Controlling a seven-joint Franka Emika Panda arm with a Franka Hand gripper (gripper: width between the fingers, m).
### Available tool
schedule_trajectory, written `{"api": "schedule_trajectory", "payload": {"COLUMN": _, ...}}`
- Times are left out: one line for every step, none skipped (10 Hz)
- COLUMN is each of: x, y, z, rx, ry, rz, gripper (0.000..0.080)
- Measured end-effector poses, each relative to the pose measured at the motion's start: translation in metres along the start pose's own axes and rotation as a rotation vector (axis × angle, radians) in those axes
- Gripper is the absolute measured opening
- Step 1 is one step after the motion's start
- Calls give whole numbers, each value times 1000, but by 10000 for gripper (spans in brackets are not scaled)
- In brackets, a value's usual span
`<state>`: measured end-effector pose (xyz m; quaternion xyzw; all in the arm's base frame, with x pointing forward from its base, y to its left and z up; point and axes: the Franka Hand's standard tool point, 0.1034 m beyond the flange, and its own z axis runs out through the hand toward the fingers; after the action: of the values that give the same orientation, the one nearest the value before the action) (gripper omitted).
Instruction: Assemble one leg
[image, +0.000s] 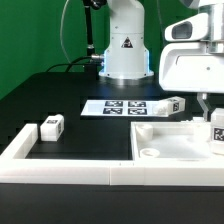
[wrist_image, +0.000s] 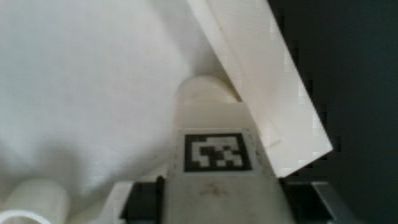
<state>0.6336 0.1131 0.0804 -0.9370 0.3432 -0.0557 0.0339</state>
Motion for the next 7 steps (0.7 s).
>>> {"api": "schedule_trajectory", "payload": {"x": -1, "y": 0, "z": 0, "rx": -8, "ry": -7, "rz": 96, "gripper": 287}}
{"api": "schedule_trajectory", "payload": {"x": 0, "y": -1, "z": 0, "rx": -10, "ry": -7, "rz": 154, "gripper": 287}}
{"api": "schedule_trajectory", "payload": {"x": 0, "y": -1, "z": 0, "rx": -9, "ry": -6, "rz": 161, "gripper": 287}}
{"api": "schedule_trajectory", "payload": {"x": -1, "y": -1, "z": 0, "rx": -9, "ry": -7, "rz": 161, "gripper": 398}}
{"api": "schedule_trajectory", "payload": {"x": 0, "y": -1, "z": 0, "rx": -9, "ry": -6, "rz": 114, "gripper": 535}}
{"api": "schedule_trajectory", "payload": {"x": 0, "y": 0, "z": 0, "rx": -9, "ry": -6, "rz": 62, "gripper": 535}}
{"api": "schedule_trajectory", "payload": {"x": 0, "y": -1, "z": 0, "rx": -10, "ry": -5, "rz": 1, "gripper": 625}}
